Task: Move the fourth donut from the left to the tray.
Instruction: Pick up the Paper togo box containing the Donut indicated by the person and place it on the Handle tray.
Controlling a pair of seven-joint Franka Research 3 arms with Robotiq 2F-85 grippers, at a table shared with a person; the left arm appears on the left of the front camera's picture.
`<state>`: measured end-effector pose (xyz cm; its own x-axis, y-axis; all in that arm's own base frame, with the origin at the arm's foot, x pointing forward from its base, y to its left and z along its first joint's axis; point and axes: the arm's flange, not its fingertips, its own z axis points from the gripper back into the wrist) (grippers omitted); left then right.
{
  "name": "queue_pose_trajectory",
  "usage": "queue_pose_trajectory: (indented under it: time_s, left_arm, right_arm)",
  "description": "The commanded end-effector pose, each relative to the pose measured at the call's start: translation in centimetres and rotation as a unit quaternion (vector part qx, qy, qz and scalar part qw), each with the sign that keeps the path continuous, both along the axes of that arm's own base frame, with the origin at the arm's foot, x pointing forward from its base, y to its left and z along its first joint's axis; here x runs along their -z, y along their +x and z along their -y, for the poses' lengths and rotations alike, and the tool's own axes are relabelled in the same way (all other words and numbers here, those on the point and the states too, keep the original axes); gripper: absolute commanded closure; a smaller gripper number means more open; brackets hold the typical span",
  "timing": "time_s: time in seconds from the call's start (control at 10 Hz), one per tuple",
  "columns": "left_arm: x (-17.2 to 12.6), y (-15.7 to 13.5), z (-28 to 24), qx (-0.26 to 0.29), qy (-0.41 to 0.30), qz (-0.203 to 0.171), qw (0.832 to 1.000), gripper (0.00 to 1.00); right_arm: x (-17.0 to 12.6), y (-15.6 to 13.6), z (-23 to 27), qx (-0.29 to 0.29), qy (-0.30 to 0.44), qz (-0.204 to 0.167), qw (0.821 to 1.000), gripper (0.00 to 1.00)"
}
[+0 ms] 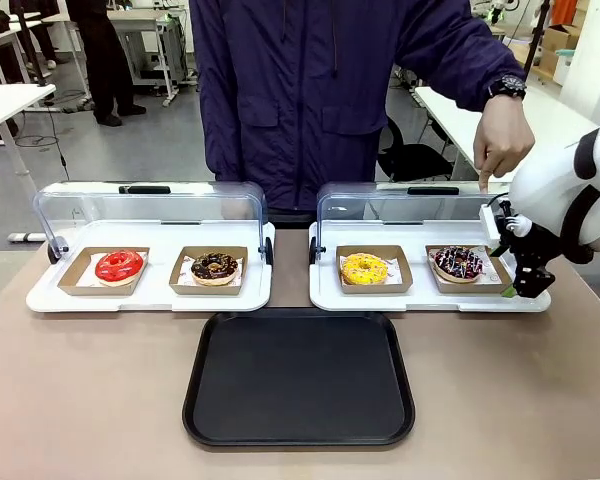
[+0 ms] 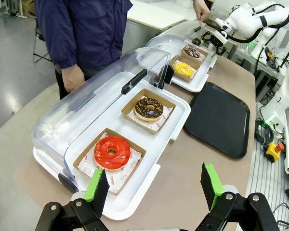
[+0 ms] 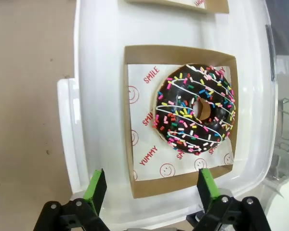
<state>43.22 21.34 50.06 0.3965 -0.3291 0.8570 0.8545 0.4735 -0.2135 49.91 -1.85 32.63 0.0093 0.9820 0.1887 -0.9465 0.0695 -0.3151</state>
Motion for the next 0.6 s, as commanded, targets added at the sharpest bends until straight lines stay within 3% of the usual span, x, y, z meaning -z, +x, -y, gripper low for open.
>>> queue_pose_trajectory:
  time_s: [0.0,0.5]
  left_arm:
    - [-0.1,-0.1,0.0,0.005,0.003,-0.002,1.0,0.0]
    - [-0.1,-0.1,0.0,0.005,0.003,-0.002,1.0,0.0]
  right_arm:
    - [0.0,1.0,-0.5,0.013,-0.021,0.002,1.0,0.0]
    - [1.4,2.2,-0.4,0.015,-0.03,-0.011,0.999,0.0]
